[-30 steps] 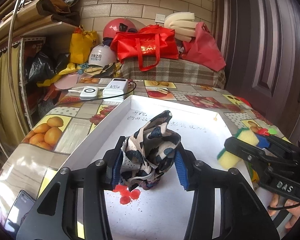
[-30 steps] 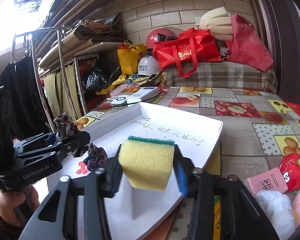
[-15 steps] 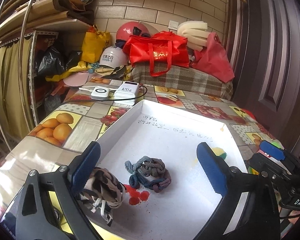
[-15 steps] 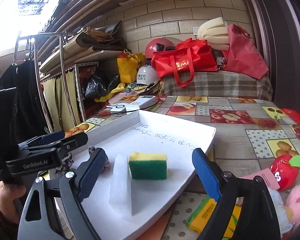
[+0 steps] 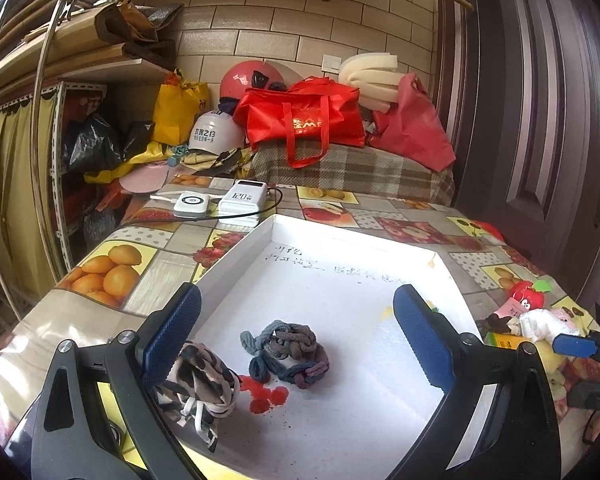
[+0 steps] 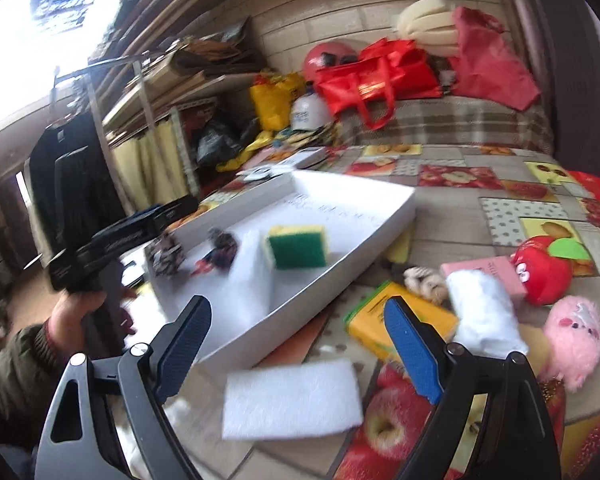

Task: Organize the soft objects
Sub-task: 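Grasp a white foam block with the left tool while the right tool grasps the pink plush toy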

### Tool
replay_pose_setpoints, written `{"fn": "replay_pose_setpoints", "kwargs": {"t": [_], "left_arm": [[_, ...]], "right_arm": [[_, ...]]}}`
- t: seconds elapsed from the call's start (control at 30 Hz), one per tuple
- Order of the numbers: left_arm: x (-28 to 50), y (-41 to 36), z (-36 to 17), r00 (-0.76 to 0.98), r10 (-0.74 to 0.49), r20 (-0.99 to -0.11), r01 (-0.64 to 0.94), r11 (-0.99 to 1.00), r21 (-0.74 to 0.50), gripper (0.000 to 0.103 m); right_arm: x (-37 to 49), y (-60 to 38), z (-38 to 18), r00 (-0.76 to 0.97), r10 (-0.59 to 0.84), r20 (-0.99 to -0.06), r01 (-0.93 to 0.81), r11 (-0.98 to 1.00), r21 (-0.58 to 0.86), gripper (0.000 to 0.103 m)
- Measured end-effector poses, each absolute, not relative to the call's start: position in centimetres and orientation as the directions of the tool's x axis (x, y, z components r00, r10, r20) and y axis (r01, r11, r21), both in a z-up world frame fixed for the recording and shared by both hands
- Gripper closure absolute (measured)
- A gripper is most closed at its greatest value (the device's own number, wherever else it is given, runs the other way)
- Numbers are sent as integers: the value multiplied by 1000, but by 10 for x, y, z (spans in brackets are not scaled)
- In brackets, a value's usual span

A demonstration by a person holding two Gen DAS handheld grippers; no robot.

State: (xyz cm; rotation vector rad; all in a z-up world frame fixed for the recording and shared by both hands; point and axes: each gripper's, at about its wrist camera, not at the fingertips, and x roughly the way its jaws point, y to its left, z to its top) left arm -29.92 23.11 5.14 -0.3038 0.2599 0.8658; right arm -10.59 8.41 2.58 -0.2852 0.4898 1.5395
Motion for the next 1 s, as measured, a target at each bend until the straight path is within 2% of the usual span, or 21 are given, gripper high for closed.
{"fn": "replay_pose_setpoints", "kwargs": {"t": [0.1,0.2,0.33,0.4,0.6,0.7,0.8,0.83,0.93,1.0], "left_arm": [[-299,230,52,623,705,-338,-776,613,-150,5],[-299,229,52,624,706,-334,-774,616,-146,5],[-299,228,52,625,707,-331,-774,616,-145,5],[-299,228,52,625,707,-330,-774,617,-145,5],[-295,217,56,648,694,-313,-752,649,-116,5],[-288,200,57,672,671,-314,-722,687,-78,5],[-279,176,59,714,627,-311,-670,741,-45,5],[-275,166,60,735,601,-314,-644,764,-46,5],[-264,134,66,800,506,-323,-546,837,-40,5],[-254,109,67,842,417,-342,-456,889,-38,5]], "right_arm": [[-122,84,24,-157,854,-496,-987,-115,113,15],[-152,100,15,-206,786,-584,-972,-235,26,15],[-186,127,-8,-127,702,-701,-942,-308,-137,15],[-193,140,-21,-81,654,-752,-936,-309,-168,15],[-196,127,-30,-51,620,-783,-908,-356,-222,15],[-182,106,-27,-71,612,-788,-916,-353,-192,15],[-163,83,-22,-70,644,-762,-936,-306,-173,15],[-156,74,-15,-66,686,-724,-948,-271,-169,15],[-118,42,16,-117,822,-558,-985,-168,-42,14],[-85,25,28,-36,881,-473,-999,-33,14,14]]}}
